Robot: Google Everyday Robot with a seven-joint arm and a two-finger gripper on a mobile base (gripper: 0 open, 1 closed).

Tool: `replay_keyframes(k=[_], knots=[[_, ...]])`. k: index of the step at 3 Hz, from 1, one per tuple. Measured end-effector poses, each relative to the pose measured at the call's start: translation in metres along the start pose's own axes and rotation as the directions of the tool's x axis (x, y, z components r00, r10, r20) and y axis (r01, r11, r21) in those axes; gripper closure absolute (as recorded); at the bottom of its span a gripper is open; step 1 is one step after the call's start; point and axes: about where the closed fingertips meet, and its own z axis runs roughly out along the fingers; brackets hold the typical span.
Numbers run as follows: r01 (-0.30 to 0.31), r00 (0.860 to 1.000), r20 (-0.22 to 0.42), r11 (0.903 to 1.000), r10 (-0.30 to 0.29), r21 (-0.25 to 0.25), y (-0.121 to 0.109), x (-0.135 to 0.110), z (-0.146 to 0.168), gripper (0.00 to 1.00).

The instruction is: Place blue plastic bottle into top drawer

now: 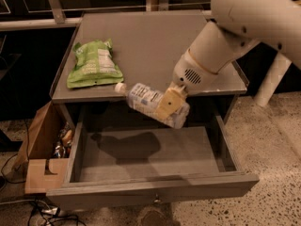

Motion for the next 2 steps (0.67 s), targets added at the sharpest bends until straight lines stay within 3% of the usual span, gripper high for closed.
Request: replay_keyframes(k=[2], knots=[[-0.037, 0.999, -0.015, 0.9925, 0.036, -0.116, 0.008, 0.026, 0.068, 1.0]])
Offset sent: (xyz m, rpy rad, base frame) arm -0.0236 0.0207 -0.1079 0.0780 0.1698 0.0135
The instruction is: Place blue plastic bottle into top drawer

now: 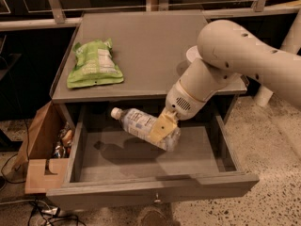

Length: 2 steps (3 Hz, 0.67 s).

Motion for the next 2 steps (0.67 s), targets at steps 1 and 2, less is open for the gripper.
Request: replay_keyframes(k=[1, 2], knots=[[-0.001, 1.0, -0.001, 1.0, 0.001, -0.001, 0.0, 0.0, 0.001, 1.0], [-0.057, 0.998, -0.001, 0.9982, 0.057, -0.021, 0.002, 0.003, 0.022, 1.0]])
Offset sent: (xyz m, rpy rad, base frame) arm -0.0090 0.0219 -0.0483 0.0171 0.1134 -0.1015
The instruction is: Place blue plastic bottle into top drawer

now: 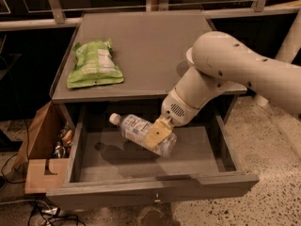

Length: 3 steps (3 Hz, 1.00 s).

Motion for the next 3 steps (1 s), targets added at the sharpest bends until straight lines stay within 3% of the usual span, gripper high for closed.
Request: replay_keyframes(k=[1, 3], knots=[[-0.062, 0.998, -0.009, 0.9978, 0.062, 0.022, -0.012, 0.007, 0.023, 1.0], [-0.13, 0.991, -0.019, 0.9905, 0.131, 0.044, -0.033, 0.016, 0.055, 1.0]])
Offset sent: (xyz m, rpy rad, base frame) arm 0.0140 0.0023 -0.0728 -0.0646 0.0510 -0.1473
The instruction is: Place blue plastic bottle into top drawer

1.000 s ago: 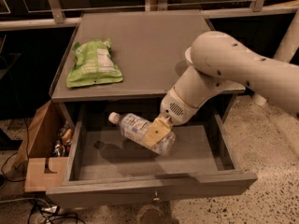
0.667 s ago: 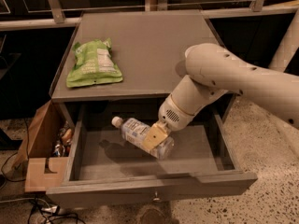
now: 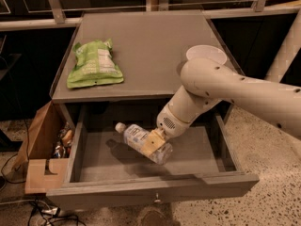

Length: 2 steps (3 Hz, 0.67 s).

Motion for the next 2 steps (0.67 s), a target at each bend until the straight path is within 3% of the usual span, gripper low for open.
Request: replay_keyframes(k=[1, 2], knots=[[-0.015, 1.0, -0.002, 0.9999, 0.015, 0.004, -0.013, 0.001, 0.012, 1.0], [-0.072, 0.997, 0.037, 0.9972, 0.071, 0.023, -0.024, 0.003, 0.02, 1.0]])
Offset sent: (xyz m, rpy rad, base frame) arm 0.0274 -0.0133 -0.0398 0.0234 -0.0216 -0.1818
